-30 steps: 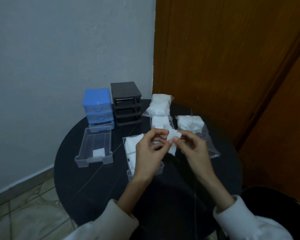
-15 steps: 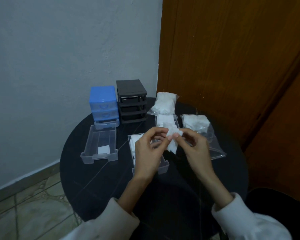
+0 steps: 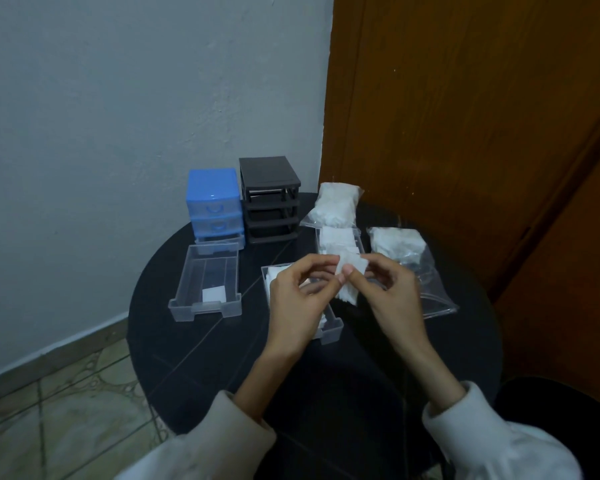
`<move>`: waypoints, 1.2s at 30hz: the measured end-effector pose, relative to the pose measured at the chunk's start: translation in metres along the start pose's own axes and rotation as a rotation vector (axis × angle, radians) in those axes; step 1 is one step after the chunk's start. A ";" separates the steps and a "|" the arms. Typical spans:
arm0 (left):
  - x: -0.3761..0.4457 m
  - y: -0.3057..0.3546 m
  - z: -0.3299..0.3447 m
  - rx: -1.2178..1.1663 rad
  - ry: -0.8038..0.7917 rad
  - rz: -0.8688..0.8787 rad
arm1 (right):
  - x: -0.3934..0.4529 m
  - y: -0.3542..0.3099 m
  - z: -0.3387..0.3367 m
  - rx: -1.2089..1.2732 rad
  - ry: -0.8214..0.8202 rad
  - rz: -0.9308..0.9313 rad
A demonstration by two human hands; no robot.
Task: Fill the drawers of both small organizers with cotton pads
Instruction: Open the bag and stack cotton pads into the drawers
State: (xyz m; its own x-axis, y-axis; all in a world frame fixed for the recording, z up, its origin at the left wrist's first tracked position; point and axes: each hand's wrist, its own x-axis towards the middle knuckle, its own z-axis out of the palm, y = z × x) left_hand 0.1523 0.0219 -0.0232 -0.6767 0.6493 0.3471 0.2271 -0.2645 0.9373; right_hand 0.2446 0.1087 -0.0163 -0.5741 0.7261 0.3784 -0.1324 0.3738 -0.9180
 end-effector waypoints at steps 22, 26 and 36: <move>0.026 0.002 -0.067 0.226 0.216 0.044 | 0.024 0.009 0.027 -0.019 -0.045 0.056; 0.031 -0.002 -0.092 0.258 0.235 -0.003 | 0.030 0.021 0.025 0.008 -0.020 0.097; 0.028 -0.009 -0.093 0.201 -0.026 -0.145 | 0.045 0.035 0.018 -0.137 -0.089 0.070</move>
State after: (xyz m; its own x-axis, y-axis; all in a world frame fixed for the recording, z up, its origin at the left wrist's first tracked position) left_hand 0.0659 -0.0242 -0.0244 -0.6946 0.6891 0.2064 0.2650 -0.0217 0.9640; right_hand 0.1991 0.1441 -0.0337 -0.6480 0.7015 0.2968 0.0181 0.4037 -0.9147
